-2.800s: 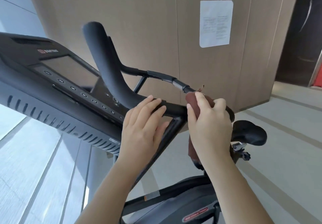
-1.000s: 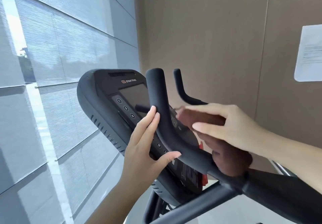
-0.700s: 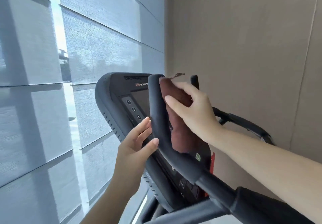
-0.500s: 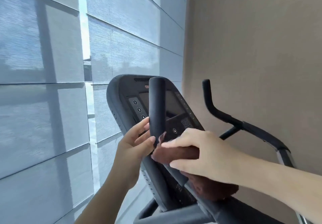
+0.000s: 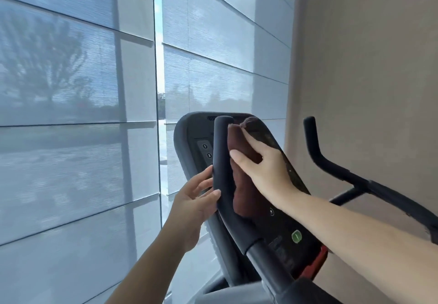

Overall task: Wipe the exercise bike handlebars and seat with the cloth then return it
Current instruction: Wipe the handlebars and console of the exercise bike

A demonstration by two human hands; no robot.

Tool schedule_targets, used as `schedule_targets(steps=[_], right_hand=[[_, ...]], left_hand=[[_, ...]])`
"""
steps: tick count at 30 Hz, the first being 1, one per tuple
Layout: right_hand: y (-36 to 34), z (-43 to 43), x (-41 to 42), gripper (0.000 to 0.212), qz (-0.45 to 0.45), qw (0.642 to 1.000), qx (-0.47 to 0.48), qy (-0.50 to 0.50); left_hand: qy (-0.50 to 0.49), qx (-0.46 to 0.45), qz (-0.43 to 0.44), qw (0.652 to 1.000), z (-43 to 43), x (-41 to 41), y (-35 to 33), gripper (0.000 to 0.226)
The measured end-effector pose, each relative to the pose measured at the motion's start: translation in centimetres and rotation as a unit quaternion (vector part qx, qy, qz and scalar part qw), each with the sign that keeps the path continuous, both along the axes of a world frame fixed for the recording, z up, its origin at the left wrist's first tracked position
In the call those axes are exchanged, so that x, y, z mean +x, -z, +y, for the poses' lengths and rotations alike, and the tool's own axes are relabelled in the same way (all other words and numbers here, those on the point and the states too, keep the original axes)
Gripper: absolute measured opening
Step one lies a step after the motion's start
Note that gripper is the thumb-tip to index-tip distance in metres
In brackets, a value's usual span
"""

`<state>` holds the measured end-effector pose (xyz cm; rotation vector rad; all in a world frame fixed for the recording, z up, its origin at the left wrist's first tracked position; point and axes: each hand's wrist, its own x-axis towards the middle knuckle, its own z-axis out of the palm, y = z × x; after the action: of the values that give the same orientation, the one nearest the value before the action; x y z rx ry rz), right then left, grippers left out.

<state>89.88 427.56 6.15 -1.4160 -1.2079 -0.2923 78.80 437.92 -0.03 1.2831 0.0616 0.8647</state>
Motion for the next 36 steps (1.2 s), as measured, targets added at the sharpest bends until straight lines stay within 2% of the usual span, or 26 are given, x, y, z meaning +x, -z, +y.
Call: schedule_targets(steps=[2, 4, 6, 7, 9, 11, 13, 16, 19, 22, 25, 27, 28, 31, 34, 36], right_hand=[[1.2, -1.9, 0.3, 0.043, -0.003, 0.996, -0.065, -0.055], [1.9, -4.0, 0.1, 0.036, -0.020, 0.978, -0.170, -0.120], [1.5, -5.3, -0.3, 0.038, -0.102, 0.947, -0.272, -0.135], [1.1, -5.5, -0.3, 0.038, -0.122, 0.942, -0.285, -0.130], [-0.1, -5.0, -0.3, 0.036, -0.098, 0.965, -0.223, -0.096], [-1.1, -3.3, 0.1, 0.040, -0.085, 0.991, -0.104, -0.004], [-2.0, -1.5, 0.0, 0.044, -0.103, 0.993, -0.017, 0.063], [-0.9, -0.4, -0.1, 0.046, -0.086, 0.995, -0.005, 0.048], [0.9, -1.8, 0.0, 0.046, -0.099, 0.988, -0.117, -0.002], [0.6, -4.0, -0.5, 0.043, -0.144, 0.952, -0.269, -0.035], [0.2, -5.7, -1.6, 0.041, -0.175, 0.923, -0.343, -0.028], [0.2, -6.1, -2.4, 0.042, -0.161, 0.935, -0.317, 0.003], [0.1, -6.0, -2.7, 0.042, -0.152, 0.949, -0.274, 0.027], [-0.8, -4.1, -3.0, 0.042, -0.132, 0.980, -0.082, 0.122], [-1.9, -0.5, -3.2, 0.047, -0.129, 0.966, 0.072, 0.211], [-2.1, 2.2, -3.6, 0.049, -0.127, 0.951, 0.113, 0.257]], left_hand=[[0.004, -0.001, 0.001, 1.000, 0.0, 0.1, -0.1, 0.044], [-0.006, 0.010, 0.003, 1.000, 0.0, 0.1, 0.0, 0.044], [-0.014, 0.024, 0.000, 1.000, 0.0, 0.1, 0.0, 0.045], [-0.017, 0.027, -0.002, 0.999, 0.0, 0.1, -0.1, 0.045], [-0.018, 0.023, -0.001, 1.000, 0.0, 0.2, 0.0, 0.045], [-0.014, 0.018, -0.003, 1.000, 0.1, 0.2, 0.1, 0.044], [-0.007, 0.011, -0.004, 1.000, 0.2, 0.2, 0.2, 0.044], [0.005, 0.008, -0.010, 1.000, 0.5, 0.3, 0.5, 0.043], [0.013, 0.011, -0.022, 1.000, 0.7, 0.4, 0.6, 0.042], [0.025, 0.012, -0.034, 0.999, 1.0, 0.7, 0.8, 0.043], [0.034, 0.003, -0.037, 0.999, 1.2, 0.9, 0.9, 0.048], [0.048, 0.007, -0.044, 0.998, 1.4, 1.0, 1.0, 0.049], [0.059, 0.009, -0.050, 0.997, 1.6, 1.0, 1.0, 0.049], [0.104, -0.002, -0.063, 0.993, 2.4, 1.2, 1.0, 0.051], [0.146, -0.003, -0.073, 0.987, 3.3, 1.8, 1.2, 0.047], [0.164, -0.006, -0.076, 0.984, 3.7, 2.1, 1.3, 0.043]])
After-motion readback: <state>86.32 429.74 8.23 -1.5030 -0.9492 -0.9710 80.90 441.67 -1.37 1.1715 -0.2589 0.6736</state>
